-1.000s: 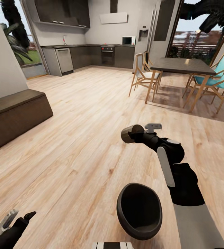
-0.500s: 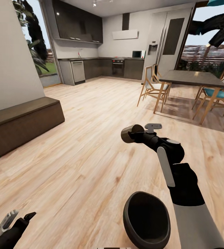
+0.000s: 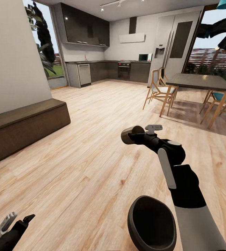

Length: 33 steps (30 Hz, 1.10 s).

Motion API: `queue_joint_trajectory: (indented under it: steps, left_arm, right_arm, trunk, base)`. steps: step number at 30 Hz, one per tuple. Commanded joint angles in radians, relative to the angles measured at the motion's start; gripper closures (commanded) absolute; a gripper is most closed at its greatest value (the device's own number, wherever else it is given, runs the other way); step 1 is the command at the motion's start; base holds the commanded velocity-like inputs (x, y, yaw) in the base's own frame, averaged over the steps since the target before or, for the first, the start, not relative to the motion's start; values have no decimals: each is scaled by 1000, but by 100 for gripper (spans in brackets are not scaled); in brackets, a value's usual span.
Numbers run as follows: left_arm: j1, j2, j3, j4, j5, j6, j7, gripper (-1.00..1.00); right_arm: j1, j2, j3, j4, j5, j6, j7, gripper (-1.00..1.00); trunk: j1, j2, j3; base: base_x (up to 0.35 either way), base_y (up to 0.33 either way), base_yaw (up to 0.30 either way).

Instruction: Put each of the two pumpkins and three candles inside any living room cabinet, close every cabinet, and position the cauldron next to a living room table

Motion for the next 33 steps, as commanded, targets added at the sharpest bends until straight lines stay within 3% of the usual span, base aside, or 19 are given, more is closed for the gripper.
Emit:
queue_joint_trajectory:
  steps: [1,8,18,23,27,33]
  left_arm:
    - [0,-1,1,-1,0,-1,9,-100]
    - [0,-15,2,2,-25,-23,7,-100]
    - [0,-24,3,-1,-11,-22,-12,-100]
    - [0,-33,10,14,-23,-24,-22,-100]
    - [0,-34,1,62,-23,-83,-26,-100]
    - [0,-35,-2,73,-22,-95,-28,-100]
  right_arm:
    - [2,0,12,-1,-2,3,-2,100]
    - [9,3,79,-1,-10,14,-3,100]
    - [12,16,81,0,-12,32,-4,100]
    - [13,33,79,6,-7,31,-5,100]
    - [13,35,82,7,-8,30,-4,100]
    - [18,35,117,7,-5,29,-5,100]
  trunk:
    - [0,0,-1]
    - [0,0,-1]
    - [0,0,0]
    - [0,0,0]
    - [0,0,0]
    - [0,0,0]
  base:
    - [0,0,3]
    - [0,173,10]
    - [0,328,256]
    - [0,329,292]
    - [0,329,294]
    - [0,329,295]
